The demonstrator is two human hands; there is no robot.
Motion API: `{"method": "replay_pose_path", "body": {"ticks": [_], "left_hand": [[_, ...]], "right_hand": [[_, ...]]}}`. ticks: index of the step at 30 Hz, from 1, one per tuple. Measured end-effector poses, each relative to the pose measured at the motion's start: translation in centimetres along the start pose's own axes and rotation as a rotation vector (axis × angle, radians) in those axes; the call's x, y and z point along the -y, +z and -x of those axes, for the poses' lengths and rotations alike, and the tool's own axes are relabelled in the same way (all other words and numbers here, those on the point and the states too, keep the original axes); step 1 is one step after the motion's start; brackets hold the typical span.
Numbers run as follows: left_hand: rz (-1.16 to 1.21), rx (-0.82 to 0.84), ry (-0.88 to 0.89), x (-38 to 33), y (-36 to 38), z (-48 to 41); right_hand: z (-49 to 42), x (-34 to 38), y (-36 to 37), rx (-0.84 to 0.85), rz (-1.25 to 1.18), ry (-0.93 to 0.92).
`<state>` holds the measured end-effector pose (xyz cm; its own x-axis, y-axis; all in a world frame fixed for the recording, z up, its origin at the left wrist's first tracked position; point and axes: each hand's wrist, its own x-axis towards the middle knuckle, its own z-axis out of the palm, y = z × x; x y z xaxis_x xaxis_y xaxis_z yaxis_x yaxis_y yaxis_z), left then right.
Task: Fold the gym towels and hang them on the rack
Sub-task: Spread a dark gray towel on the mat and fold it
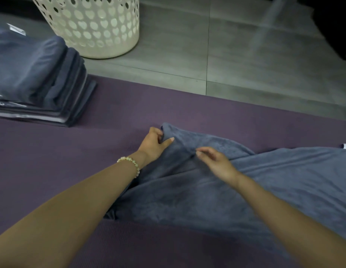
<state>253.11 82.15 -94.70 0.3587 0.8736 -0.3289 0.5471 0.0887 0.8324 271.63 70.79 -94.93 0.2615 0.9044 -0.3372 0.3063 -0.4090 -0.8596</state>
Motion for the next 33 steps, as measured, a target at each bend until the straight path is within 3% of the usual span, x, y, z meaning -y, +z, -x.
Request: {"method": "replay_pose_path", "body": {"ticks": [3,5,7,8,12,17,21,27,30,33], "left_hand": [[-0.037,0.041,0.255,-1.1,0.9,3.0],[-0.144,0.284,0.355,-0.5,1.7,5.4],[-0.263,0.545,0.348,0.0,2.1,7.5],[-0.299,0.569,0.343,0.3,2.2,7.9],[-0.312,0.183,0.409,0.3,2.0,6.7],[-0.476,0.310,0.204,0.3,3.5,5.3],[-0.265,0.245,-0.003,-0.7,3.8,4.5],[0.081,0.308,-0.105,-1.5,1.5,4.5],[0.174,0.295,-0.115,-1.6,-0.5,3.6],[0.313,0.113,-0.091,-1.9,-3.4,2.0]], "right_hand": [[0.2,0.4,-1.8,-0.219,-0.114,-0.031],[0.5,0.4,-3.0,-0.296,-0.174,-0.011],[1.1,0.1,-4.0,-0.260,-0.130,0.047],[1.5,-0.3,-4.3,-0.205,-0.066,0.073],[3.6,-1.6,-4.0,0.068,0.070,0.180],[4.1,-3.0,-1.6,0.047,0.089,0.172],[3.8,-1.6,-0.8,0.070,0.128,0.087],[1.3,3.0,-2.1,-0.029,0.185,-0.174],[-0.6,6.4,-2.0,0.004,0.134,-0.155],[-3.1,9.2,-0.7,0.059,0.077,-0.077]]}}
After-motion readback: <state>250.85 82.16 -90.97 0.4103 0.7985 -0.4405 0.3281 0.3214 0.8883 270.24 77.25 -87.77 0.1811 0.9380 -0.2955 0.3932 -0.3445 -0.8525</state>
